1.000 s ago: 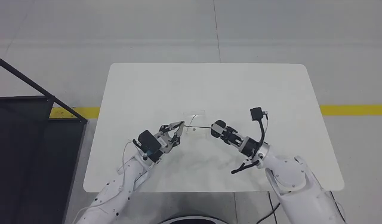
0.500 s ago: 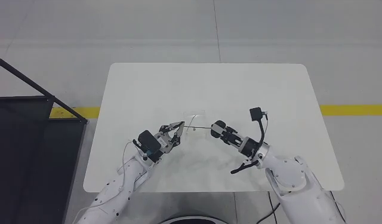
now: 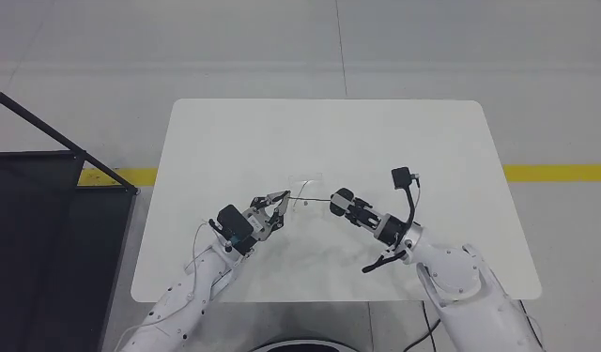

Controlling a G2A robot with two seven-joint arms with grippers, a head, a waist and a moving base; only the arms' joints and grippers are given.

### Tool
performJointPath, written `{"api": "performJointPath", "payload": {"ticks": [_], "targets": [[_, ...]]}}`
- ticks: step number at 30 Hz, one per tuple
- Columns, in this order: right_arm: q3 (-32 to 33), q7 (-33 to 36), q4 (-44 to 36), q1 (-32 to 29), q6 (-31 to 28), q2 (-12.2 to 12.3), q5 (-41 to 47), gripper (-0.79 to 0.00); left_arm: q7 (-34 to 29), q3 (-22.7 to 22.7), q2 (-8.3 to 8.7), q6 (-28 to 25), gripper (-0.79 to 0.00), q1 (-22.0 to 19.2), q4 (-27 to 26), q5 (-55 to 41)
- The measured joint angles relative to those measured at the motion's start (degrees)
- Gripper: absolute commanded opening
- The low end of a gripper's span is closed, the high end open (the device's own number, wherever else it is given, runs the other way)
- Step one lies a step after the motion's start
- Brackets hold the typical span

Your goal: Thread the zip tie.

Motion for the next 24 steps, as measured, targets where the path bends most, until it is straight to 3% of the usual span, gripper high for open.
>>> {"api": "performJointPath", "payload": {"ticks": [24], "targets": [[-0.7,0.0,0.4,1.0,1.9,-0.1,0.4,-0.785,0.0,0.0,0.0,0.0,-0.785,0.0,0.0,0.0]]}}
